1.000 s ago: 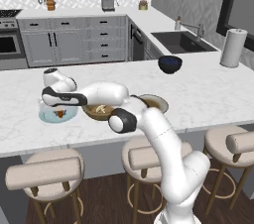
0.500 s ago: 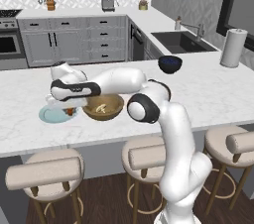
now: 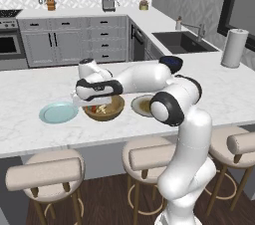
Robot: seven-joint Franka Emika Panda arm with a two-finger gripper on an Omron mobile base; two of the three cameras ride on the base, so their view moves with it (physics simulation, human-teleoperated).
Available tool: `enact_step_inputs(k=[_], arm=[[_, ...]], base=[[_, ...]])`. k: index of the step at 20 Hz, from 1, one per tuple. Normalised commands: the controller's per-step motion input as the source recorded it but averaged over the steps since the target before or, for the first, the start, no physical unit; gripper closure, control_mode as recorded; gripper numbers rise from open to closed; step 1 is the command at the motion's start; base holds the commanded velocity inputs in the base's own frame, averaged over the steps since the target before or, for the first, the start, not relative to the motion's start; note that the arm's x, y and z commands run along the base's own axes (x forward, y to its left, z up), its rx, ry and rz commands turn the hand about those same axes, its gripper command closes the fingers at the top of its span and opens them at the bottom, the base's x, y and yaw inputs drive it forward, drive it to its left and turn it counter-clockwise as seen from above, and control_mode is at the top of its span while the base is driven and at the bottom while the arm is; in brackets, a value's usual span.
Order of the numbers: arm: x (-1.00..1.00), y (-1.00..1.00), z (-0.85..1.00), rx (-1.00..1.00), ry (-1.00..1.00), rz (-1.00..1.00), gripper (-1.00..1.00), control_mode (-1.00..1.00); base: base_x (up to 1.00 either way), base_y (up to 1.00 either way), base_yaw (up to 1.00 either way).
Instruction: Pick the chicken drumstick and mushroom from their plates and place them in the bowl. Then put the bowl in the fridge.
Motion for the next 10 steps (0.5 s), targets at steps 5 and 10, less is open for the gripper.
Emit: enact_step_inputs(k=[5,10], arm=[[0.62,-0.64,0.00,0.00,0.01,-0.01,1.00,-1.00],[0.86,-0.34,-0.08,0.00,0.07,0.00,1.00,-1.00]], base=[[0.00,0.00,0.00],[0.00,0.00,0.00]])
